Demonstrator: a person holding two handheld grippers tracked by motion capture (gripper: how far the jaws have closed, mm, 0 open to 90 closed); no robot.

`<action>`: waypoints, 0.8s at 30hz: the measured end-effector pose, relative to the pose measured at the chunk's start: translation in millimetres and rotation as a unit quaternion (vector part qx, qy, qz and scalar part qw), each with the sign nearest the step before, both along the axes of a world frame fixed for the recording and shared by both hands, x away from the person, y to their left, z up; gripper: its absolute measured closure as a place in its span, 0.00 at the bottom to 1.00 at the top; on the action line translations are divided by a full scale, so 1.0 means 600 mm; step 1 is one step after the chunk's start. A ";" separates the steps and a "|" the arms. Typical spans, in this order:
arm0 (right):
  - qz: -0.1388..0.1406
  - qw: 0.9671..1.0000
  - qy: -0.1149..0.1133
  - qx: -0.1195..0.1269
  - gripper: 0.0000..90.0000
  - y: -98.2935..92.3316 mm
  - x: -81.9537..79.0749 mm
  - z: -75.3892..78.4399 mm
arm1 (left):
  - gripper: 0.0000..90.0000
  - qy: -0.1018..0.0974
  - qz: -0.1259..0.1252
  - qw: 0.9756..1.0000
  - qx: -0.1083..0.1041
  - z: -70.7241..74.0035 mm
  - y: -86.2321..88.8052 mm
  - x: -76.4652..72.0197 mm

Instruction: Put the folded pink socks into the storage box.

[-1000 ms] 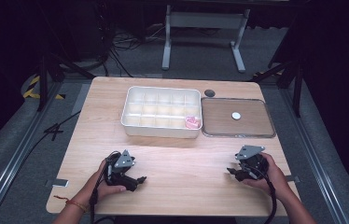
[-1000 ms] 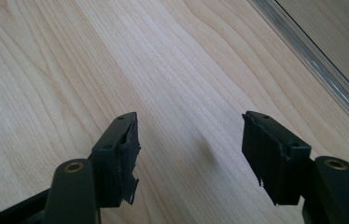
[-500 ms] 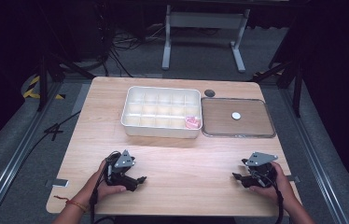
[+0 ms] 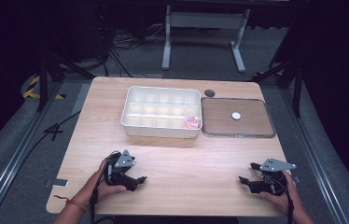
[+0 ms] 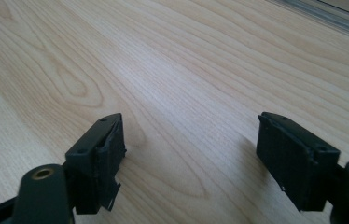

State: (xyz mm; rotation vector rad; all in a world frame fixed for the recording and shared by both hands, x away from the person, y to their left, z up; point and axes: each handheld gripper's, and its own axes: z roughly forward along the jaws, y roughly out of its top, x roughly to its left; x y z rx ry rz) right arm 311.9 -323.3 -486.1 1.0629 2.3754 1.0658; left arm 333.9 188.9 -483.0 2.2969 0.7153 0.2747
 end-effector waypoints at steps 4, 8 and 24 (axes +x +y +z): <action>-0.003 1.000 -0.001 -0.001 0.26 -0.002 -0.002 0.000 | 0.14 0.000 0.000 1.000 0.000 0.000 0.000 0.000; -0.005 1.000 -0.001 -0.001 0.26 -0.002 -0.003 0.000 | 0.13 0.002 -0.002 1.000 -0.001 0.000 0.000 0.000; -0.013 1.000 0.002 -0.001 0.23 -0.002 -0.001 -0.001 | 0.13 0.002 -0.001 1.000 -0.001 0.000 -0.001 0.000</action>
